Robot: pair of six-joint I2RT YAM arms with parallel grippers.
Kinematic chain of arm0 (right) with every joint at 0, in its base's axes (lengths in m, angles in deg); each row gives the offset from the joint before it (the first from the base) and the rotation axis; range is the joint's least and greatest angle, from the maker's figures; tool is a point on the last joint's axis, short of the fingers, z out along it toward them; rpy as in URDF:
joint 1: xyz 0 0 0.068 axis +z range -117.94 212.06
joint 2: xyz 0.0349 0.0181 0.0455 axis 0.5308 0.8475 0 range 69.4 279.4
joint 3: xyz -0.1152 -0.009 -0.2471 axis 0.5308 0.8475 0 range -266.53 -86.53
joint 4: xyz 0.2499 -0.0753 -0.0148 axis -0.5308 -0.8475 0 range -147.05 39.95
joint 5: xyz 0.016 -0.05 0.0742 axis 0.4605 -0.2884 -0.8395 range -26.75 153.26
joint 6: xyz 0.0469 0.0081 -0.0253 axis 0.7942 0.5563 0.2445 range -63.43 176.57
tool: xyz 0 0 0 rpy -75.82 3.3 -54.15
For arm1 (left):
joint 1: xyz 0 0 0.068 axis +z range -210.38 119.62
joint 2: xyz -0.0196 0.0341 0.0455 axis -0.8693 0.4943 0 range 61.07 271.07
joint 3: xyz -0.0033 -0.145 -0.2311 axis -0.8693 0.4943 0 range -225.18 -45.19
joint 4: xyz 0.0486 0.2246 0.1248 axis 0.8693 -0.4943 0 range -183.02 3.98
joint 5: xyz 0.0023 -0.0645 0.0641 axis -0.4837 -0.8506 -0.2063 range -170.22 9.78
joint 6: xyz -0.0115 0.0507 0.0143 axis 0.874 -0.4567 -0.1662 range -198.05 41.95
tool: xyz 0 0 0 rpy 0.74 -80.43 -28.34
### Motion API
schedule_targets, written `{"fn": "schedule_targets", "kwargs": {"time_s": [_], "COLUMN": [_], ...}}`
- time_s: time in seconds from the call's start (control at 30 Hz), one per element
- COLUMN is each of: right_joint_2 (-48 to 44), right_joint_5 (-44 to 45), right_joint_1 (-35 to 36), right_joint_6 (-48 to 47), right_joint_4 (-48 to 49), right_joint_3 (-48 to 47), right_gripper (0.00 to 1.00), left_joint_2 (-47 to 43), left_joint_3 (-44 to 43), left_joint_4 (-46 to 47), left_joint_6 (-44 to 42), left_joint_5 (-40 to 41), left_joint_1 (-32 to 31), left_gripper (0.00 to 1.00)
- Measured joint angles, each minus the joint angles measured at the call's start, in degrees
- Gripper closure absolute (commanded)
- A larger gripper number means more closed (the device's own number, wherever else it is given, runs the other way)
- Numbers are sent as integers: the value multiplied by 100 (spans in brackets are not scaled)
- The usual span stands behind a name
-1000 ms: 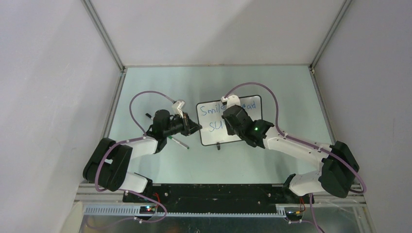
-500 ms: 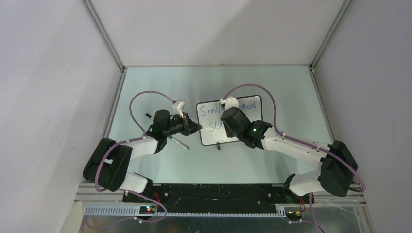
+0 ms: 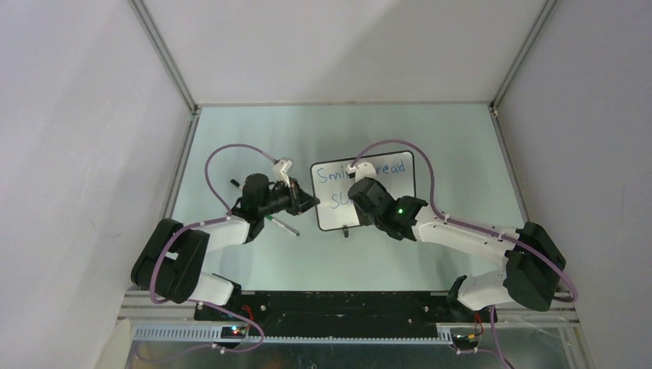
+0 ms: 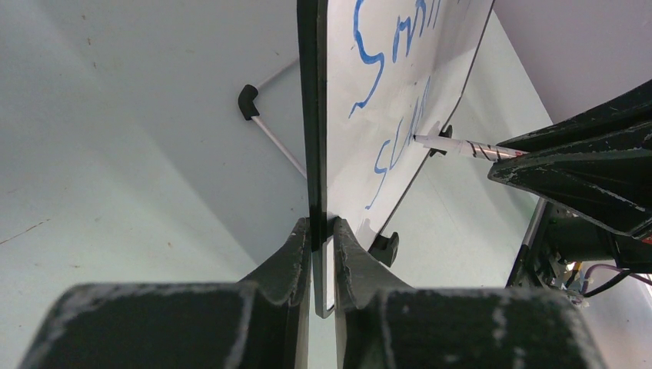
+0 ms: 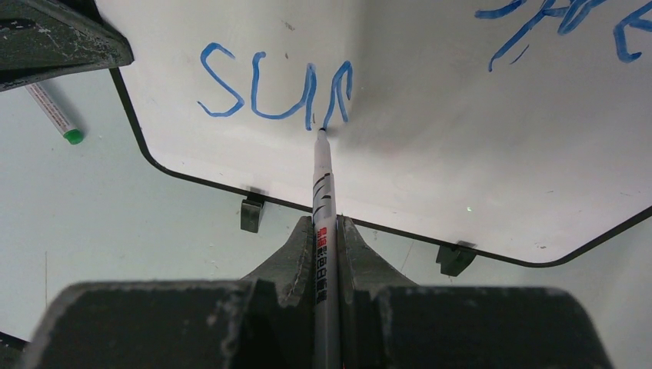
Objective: Write a sentence on the whiteboard
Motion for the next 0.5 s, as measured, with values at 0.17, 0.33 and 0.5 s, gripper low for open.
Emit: {"fn": "schedule_targets", "kwargs": {"time_s": [0.17, 0.33, 0.5], "right_joint_2": [0, 0, 9], "right_joint_5": [37, 33, -24], "right_joint_1": [17, -28, -98], "right_joint_6": [4, -22, -68], "right_joint_4": [7, 13, 4], "right_joint_3": [0, 0, -44], "right_gripper": [100, 100, 100], "left_joint_2": [-11, -17, -17], "left_joint_3": [0, 0, 0], "left_joint_4": [-11, -20, -20], "left_joint_6": [-4, -33, -39], "left_joint_5": [0, 0, 2], "left_joint_1": [-9, -9, -11], "left_gripper": [94, 94, 94]}}
